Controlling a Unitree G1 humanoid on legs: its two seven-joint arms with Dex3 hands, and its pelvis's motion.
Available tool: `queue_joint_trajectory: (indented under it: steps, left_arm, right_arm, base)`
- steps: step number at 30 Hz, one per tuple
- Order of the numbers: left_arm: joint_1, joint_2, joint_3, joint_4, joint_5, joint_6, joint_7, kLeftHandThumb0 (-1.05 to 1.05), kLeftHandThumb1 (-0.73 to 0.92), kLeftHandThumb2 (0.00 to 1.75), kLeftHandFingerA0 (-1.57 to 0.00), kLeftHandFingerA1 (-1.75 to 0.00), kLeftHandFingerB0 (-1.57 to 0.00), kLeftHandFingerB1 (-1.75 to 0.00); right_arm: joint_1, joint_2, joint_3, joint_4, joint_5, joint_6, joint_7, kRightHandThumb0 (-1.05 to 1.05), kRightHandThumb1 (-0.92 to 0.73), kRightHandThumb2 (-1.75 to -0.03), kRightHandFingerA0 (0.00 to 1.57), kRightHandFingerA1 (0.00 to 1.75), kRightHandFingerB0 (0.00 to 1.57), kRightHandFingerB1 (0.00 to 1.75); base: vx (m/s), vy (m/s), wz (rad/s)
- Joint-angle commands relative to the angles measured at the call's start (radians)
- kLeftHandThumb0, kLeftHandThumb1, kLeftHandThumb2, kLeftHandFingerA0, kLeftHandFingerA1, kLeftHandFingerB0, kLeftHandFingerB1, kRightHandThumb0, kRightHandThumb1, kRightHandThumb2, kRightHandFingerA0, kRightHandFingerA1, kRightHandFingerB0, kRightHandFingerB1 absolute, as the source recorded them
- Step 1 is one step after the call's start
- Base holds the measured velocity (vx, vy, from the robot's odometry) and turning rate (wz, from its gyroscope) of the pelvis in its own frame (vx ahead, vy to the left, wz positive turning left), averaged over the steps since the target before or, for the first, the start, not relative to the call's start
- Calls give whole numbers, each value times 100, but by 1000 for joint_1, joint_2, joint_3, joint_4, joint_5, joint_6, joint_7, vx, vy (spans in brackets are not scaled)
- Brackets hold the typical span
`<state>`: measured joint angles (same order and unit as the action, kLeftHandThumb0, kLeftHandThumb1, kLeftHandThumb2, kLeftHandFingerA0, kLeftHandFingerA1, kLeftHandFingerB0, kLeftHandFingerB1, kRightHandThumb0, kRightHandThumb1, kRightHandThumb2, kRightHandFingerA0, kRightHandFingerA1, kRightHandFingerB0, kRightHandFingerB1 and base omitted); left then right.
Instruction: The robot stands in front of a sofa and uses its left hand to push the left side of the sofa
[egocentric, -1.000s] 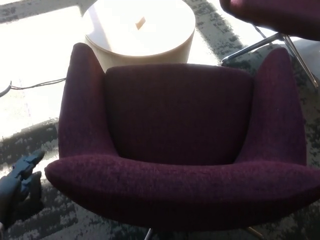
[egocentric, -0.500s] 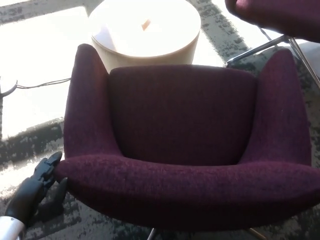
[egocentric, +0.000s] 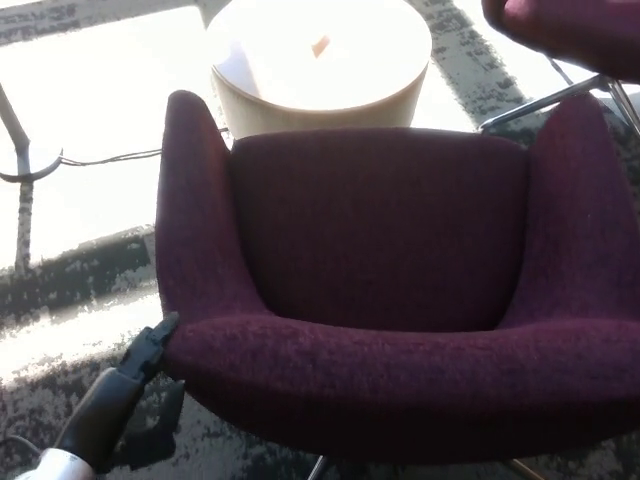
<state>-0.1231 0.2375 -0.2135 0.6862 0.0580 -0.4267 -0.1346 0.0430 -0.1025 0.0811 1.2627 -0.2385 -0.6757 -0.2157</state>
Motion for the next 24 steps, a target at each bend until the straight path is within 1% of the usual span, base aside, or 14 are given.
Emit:
queue_joint_trajectory:
  steps: [1, 4, 5, 6, 7, 8, 9, 10, 11, 12, 13, 14, 15, 24]
  left_arm:
    - [47, -70, -123, -163, 54, 42, -98, -83, 79, 120, 0, -30, -4, -27]
    - [76, -73, -157, -227, 46, 81, -106, -86, 79, 119, 0, -32, -5, -28]
    - [88, -69, -172, -253, 51, 81, -101, -84, 92, 79, 0, -33, -5, -29]
    - [97, -67, -185, -275, 55, 85, -94, -84, 92, 79, 0, -33, -5, -29]
    - [98, -65, -195, -282, 60, 79, -94, -83, 78, 117, -2, -39, -5, -32]
    - [105, -60, -211, -305, 68, 84, -93, -82, 78, 117, -3, -40, -5, -32]
    - [107, -57, -218, -317, 69, 89, -91, -82, 78, 117, -3, -40, -5, -32]
    - [116, -63, -232, -340, 55, 101, -106, -88, 92, 77, -4, -39, -9, -32]
    - [118, -63, -241, -348, 52, 104, -110, -89, 92, 77, -4, -39, -9, -32]
    - [118, -66, -246, -347, 40, 106, -118, -85, 75, 116, -1, -42, -5, -34]
    - [116, -71, -249, -343, 23, 109, -129, -85, 75, 116, -1, -42, -5, -34]
    - [119, -72, -254, -352, 18, 120, -134, -84, 74, 115, -2, -38, -6, -35]
    - [121, -71, -261, -368, 18, 134, -140, -89, 92, 76, -1, -35, -9, -32]
    - [83, -94, -309, -374, 94, 188, -128, -95, 92, 74, -5, -34, -7, -30]
  right_arm:
    - [-1, -17, 0, 4, -7, -6, -13, -67, -69, -102, 34, 50, 40, 51]
    - [-2, -20, 4, 6, -13, -4, -17, -67, -69, -103, 33, 50, 40, 52]
    - [-2, -24, 12, 6, -24, -4, -27, -68, -71, -104, 33, 50, 40, 52]
    - [-3, -30, 27, 5, -43, -4, -44, -68, -71, -104, 33, 50, 40, 52]
    - [-3, -29, 23, 6, -36, -6, -39, -67, -70, -103, 33, 50, 41, 52]
    - [-3, -26, 18, 6, -24, -5, -30, -62, -81, -65, 40, 36, 46, 36]
    - [-3, -25, 16, 7, -21, -4, -26, -62, -81, -65, 40, 36, 46, 36]
    - [-4, -25, 17, 7, -22, 0, -28, -67, -69, -102, 31, 49, 40, 52]
    - [-4, -26, 19, 7, -26, 0, -31, -67, -69, -102, 32, 50, 40, 52]
    - [-4, -27, 20, 7, -28, 1, -34, -60, -81, -65, 40, 36, 45, 36]
    - [-4, -28, 21, 7, -30, 2, -36, -60, -81, -65, 40, 36, 45, 36]
    - [-3, -27, 18, 7, -28, 0, -32, -60, -81, -65, 40, 36, 45, 36]
    - [-2, -26, 13, 8, -22, -3, -27, -67, -69, -101, 33, 50, 41, 52]
    - [-4, -22, 1, 7, -14, -7, -12, -67, -68, -101, 32, 49, 41, 52]
  base:
    - [0, 0, 0]
    - [0, 0, 0]
    - [0, 0, 0]
    - [-89, 22, 1]
    - [0, 0, 0]
    - [0, 0, 0]
    - [0, 0, 0]
    - [0, 0, 0]
    - [0, 0, 0]
    - [0, 0, 0]
    - [0, 0, 0]
    - [0, 0, 0]
    - [0, 0, 0]
    - [0, 0, 0]
